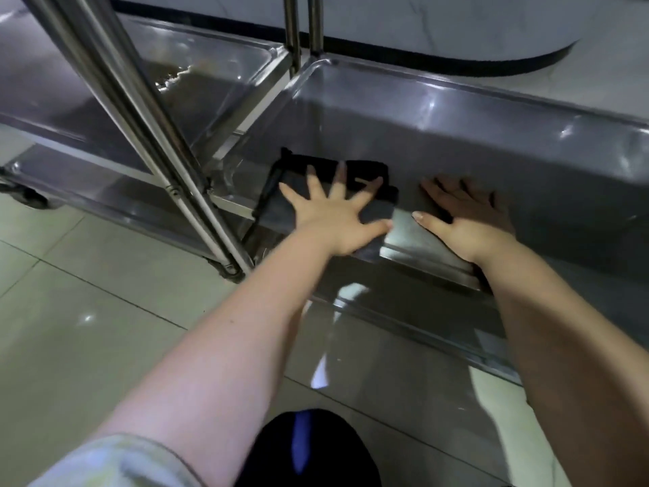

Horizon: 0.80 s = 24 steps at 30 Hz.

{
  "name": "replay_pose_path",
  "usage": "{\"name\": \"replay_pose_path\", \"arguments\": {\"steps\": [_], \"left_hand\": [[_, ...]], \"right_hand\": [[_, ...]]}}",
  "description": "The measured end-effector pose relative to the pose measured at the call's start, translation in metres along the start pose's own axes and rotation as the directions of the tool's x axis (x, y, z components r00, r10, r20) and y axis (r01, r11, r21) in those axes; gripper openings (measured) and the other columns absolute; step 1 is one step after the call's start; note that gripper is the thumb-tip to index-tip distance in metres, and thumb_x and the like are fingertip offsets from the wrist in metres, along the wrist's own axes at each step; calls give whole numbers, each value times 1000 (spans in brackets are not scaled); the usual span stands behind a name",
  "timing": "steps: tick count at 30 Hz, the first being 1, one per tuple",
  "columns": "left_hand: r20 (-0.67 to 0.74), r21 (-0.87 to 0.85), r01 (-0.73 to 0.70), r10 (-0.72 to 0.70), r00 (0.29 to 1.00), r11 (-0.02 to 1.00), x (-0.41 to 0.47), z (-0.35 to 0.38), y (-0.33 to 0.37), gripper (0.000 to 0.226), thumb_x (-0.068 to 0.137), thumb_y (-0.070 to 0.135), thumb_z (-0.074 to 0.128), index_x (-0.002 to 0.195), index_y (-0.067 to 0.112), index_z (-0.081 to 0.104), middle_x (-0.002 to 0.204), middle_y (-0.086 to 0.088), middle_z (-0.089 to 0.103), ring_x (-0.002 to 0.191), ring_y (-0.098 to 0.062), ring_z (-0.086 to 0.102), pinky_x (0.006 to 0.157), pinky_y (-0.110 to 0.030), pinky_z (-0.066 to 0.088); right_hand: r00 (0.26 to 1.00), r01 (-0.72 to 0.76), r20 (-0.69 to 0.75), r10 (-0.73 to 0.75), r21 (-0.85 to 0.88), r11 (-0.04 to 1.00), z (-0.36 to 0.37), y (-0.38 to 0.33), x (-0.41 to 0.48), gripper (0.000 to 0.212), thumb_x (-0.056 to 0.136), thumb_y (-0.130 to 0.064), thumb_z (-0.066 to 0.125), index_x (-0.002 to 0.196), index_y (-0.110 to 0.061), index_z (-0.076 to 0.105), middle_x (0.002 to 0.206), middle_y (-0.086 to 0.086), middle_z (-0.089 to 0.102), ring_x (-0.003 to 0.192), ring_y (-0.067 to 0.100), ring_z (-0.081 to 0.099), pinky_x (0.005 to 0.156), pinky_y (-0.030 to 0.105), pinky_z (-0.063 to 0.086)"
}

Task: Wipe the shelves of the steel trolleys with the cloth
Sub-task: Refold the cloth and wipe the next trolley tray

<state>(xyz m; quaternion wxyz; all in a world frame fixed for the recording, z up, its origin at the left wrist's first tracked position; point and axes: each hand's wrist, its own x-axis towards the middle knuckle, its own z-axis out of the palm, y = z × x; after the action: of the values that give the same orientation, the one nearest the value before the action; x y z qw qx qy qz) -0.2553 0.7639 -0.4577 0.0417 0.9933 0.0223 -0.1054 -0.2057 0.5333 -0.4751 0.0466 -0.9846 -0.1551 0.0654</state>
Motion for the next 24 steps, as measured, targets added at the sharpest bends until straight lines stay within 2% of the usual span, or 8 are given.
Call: {"name": "replay_pose_path", "arguments": {"steps": [2,4,6,8,14,17,22,24], "left_hand": [[-6,4,-68,68,998,998,-10,7,48,78,73,91,13,143,63,-7,163,2,-16,141,-49,-24,93,-81,-16],[-9,-25,-81,81,997,996,-12,6,64,77,75,90,14,143,63,-6,163,4,-16,142,-46,-26,94,-80,-17],[-21,-43,-94,93,995,995,-10,4,47,77,72,92,14,141,66,-6,162,9,-15,144,-40,-24,98,-79,-16],[-27,-35,-72,71,997,997,-7,1,12,78,67,96,13,138,70,-5,162,14,-13,146,-36,-21,101,-77,-14],[62,-62,138,-134,989,989,11,-21,-64,94,46,106,3,134,74,-9,162,14,-14,146,-38,-18,103,-77,-9],[63,-33,132,-130,990,991,12,-14,-23,95,48,104,1,136,70,-11,162,8,-18,143,-46,-21,100,-80,-9],[73,10,-160,158,985,987,-11,8,127,83,66,96,13,141,66,-9,161,5,-20,140,-48,-26,93,-81,-16],[77,4,-208,207,975,978,-16,13,152,81,68,95,15,141,66,-8,161,7,-20,141,-46,-27,93,-79,-19]], "right_hand": [[1000,-3,-16,3,6,1000,1,2,0,64,94,-60,34,152,-45,12,162,-16,9,150,20,5,118,55,3],[1000,24,2,-24,20,1000,-4,9,1,64,96,-52,37,154,-39,13,163,-13,10,150,22,6,119,53,4],[998,31,61,-33,39,999,-10,24,-6,65,95,-63,31,153,-42,11,163,-12,7,150,25,5,120,49,4],[995,-47,88,44,41,998,-13,45,-24,69,87,-76,22,150,-50,9,163,-15,3,150,27,2,120,49,3],[975,-204,91,202,9,979,-16,97,-82,85,70,-89,6,148,-57,1,162,-19,0,149,27,-1,118,54,-2],[963,-261,62,262,-21,965,-10,106,-98,80,72,-89,5,145,-59,-3,161,-21,-4,149,31,-5,116,58,-4],[958,-279,59,279,-9,960,-8,112,-100,74,78,-87,13,145,-61,-3,161,-22,-6,149,30,-8,116,59,-7],[959,-279,57,278,6,960,-9,118,-102,73,80,-86,17,145,-60,1,161,-22,-4,149,28,-7,116,58,-7]]}}
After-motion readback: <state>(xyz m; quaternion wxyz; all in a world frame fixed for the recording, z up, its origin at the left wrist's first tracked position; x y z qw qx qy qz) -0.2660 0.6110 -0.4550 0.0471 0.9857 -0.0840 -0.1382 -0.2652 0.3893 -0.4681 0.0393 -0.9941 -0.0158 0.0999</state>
